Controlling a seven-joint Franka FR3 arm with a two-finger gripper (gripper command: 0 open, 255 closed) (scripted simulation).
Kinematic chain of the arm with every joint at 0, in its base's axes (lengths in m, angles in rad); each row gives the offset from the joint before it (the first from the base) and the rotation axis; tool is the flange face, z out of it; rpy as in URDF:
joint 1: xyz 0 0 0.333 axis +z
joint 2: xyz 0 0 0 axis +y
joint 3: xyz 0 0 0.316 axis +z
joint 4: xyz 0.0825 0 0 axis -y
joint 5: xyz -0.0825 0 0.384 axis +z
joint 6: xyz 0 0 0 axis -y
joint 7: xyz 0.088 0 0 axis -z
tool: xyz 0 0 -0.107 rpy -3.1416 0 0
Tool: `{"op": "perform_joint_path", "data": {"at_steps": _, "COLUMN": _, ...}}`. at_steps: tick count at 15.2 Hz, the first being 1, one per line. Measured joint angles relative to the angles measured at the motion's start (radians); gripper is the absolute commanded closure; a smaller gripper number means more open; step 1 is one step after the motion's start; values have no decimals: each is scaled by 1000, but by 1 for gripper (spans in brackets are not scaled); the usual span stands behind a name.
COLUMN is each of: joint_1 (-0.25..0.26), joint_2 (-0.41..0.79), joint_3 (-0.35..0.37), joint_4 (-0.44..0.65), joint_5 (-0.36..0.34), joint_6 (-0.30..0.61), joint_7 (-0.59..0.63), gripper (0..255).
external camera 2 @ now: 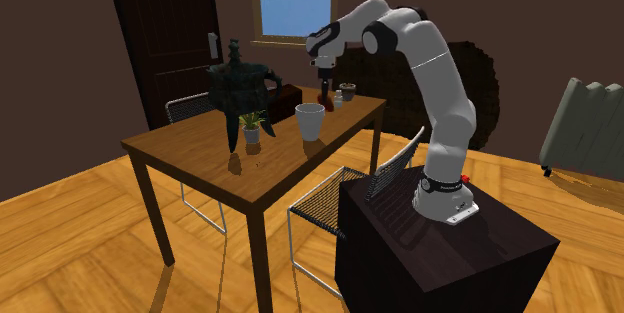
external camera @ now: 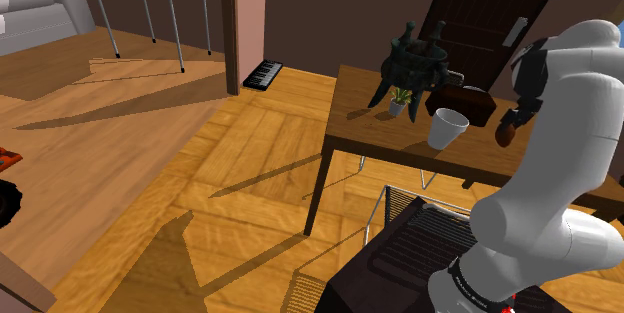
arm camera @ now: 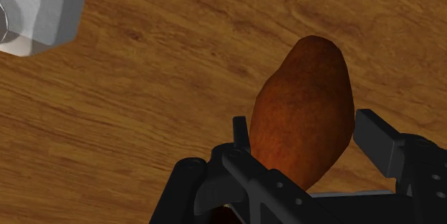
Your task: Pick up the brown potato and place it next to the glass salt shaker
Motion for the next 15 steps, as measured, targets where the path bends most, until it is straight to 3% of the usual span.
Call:
{"op": "perform_joint_path", "data": {"at_steps": 7, "joint_1": -3, "joint_2": 33, "joint_3": 17, "joint_4": -42, "joint_5": 27, "joint_6": 71, "joint_7": -20, "gripper": 255}}
{"op": "perform_joint_path", "data": {"at_steps": 14, "joint_1": 0, "joint_2": 33, "joint_3": 18, "joint_4": -49, "joint_5": 32, "joint_6": 84, "joint_7": -22, "gripper": 255}}
{"op": "perform_joint_path", "data": {"at_steps": 15, "joint_1": 0, "joint_2": 31, "joint_3": 18, "joint_4": -50, "joint_5": 31, "joint_6": 84, "joint_7": -23, "gripper": 0}}
